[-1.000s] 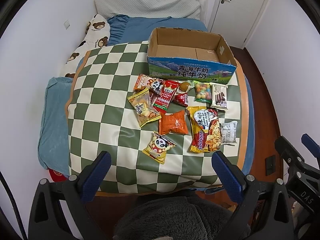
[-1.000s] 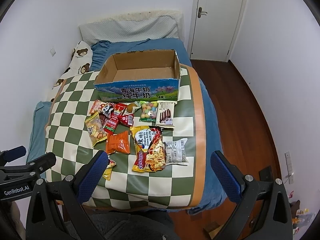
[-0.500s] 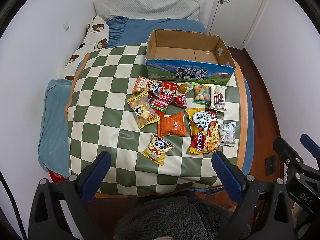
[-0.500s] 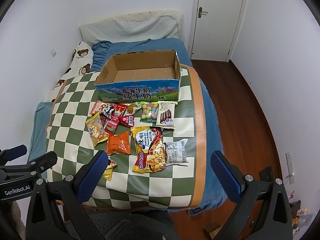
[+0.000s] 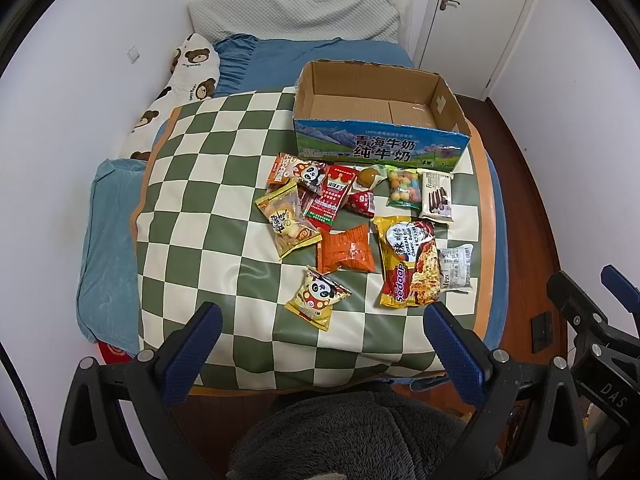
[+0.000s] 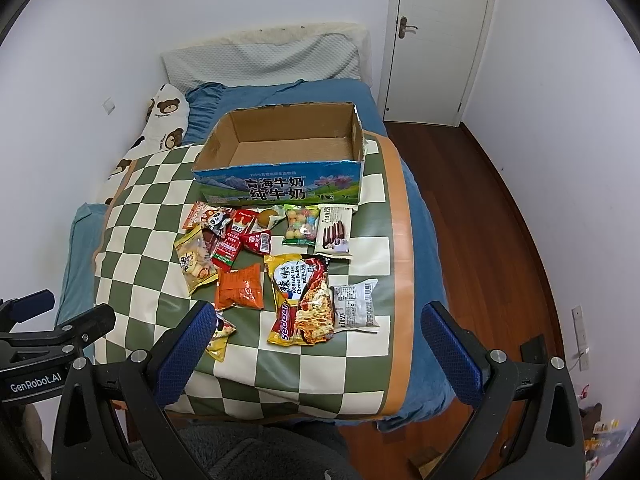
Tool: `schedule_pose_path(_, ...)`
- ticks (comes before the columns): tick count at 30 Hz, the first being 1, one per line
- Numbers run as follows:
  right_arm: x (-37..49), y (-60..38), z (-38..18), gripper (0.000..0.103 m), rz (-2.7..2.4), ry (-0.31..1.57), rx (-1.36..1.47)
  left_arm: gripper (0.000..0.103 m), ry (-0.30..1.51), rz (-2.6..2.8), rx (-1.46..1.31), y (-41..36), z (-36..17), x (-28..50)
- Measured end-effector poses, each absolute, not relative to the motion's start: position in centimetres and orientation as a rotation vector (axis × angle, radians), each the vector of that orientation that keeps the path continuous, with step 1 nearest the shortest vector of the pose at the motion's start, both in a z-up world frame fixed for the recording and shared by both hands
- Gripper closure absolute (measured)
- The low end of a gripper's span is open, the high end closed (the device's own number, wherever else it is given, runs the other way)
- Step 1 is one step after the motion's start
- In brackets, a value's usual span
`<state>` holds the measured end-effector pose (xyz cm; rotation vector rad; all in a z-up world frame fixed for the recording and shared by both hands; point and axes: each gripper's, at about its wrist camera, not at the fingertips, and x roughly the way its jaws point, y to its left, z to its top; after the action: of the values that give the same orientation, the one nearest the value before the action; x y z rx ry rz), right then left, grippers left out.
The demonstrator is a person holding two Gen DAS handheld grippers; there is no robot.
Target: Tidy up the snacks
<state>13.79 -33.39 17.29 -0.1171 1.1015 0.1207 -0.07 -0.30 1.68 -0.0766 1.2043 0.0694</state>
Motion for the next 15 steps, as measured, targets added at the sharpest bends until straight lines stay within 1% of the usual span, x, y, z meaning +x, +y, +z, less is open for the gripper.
schedule_pose_path(15,13.68,-33.15,17.55,0.0,0.127,1.098,-0.114,0.0,1.203,0.068,-0.078,-0.18,1.74,-0.18)
